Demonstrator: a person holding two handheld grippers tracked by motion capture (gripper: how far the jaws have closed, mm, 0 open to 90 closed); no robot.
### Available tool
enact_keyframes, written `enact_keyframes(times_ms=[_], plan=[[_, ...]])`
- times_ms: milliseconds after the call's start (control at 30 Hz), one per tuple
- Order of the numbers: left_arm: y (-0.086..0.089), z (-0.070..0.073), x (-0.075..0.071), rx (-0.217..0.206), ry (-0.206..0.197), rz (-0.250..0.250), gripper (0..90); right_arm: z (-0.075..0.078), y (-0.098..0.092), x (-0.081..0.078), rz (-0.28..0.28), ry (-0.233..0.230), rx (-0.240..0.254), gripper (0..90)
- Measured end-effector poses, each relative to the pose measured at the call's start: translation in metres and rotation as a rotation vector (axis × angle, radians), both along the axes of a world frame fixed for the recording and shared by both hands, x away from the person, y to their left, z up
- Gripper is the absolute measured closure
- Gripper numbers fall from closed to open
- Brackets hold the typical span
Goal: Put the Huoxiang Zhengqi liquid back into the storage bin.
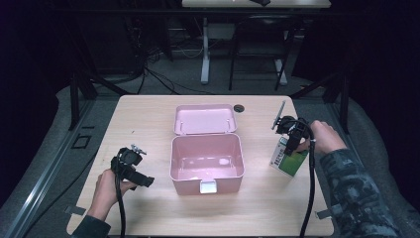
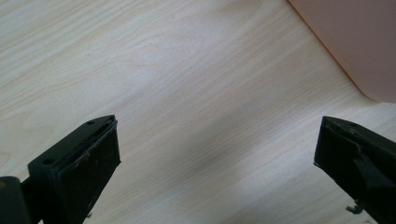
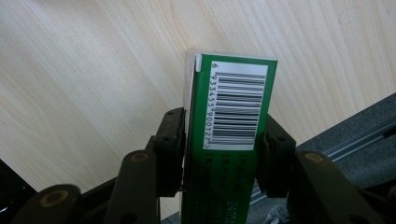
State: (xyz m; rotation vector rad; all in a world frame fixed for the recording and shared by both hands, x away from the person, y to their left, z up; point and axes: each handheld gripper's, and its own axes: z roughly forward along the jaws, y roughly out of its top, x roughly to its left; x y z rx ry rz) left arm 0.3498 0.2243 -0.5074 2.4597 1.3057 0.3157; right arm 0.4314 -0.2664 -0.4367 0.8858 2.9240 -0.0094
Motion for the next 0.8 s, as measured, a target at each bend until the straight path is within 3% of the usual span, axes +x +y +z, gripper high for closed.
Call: enact_keyframes(times_ms=[367,800], plan=[[0.0,-0.001,0.001,-0.006,0.002,-0.001,0.2,0.004,-0.004,-0.002,0.01,0.003,0.005,63.0],[0.0,-0.002,0.001,-0.01,0.003,0.0,0.2,0.031,-0.002,-0.002,0.026,-0.002,0.005,63.1]])
